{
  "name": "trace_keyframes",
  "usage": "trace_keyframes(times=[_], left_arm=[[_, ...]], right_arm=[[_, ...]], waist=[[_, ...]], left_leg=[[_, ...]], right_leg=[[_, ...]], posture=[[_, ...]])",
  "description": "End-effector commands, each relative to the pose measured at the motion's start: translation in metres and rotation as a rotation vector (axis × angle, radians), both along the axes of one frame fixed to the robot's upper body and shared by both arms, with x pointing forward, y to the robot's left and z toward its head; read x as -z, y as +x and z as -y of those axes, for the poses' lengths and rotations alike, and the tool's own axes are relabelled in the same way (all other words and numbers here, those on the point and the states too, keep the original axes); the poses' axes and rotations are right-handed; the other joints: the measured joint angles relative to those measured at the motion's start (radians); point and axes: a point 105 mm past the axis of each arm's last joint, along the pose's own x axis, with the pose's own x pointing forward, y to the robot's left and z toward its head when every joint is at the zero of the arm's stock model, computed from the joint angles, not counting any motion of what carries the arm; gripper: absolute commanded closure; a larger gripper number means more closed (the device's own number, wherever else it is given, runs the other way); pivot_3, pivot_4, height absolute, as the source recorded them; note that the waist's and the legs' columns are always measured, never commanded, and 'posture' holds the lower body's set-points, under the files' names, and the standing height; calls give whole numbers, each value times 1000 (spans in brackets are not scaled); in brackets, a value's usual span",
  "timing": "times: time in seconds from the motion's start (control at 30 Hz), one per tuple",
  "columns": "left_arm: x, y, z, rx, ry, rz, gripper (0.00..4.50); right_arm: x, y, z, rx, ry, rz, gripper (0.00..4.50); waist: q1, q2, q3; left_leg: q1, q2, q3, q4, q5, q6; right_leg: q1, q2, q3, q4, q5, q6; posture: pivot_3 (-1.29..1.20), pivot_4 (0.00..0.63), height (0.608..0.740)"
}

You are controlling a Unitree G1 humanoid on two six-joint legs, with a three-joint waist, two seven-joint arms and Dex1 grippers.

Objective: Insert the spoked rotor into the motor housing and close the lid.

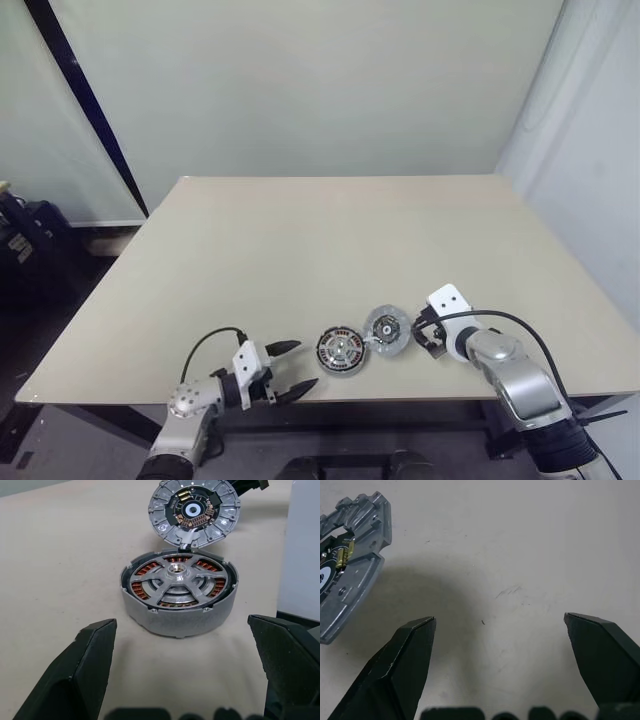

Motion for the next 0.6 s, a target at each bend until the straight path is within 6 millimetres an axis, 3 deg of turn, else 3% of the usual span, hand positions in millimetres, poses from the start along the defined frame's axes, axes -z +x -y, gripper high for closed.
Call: trace_keyframes(times=[0.03, 0.6], left_arm=[[-11, 5, 3, 10, -13, 48, 0], [-12, 6, 4, 11, -12, 49, 0]], right_arm=[[-12, 4, -2, -6, 6, 53, 28], [-12, 5, -2, -7, 6, 53, 28]], waist=[[0, 0, 0], [0, 0, 0]], left_leg=[[0, 0, 0, 0, 0, 0], [0, 0, 0, 0, 0, 0]], right_leg=[[0, 0, 0, 0, 0, 0], [0, 0, 0, 0, 0, 0]], posture=[[0, 0, 740], [0, 0, 740]])
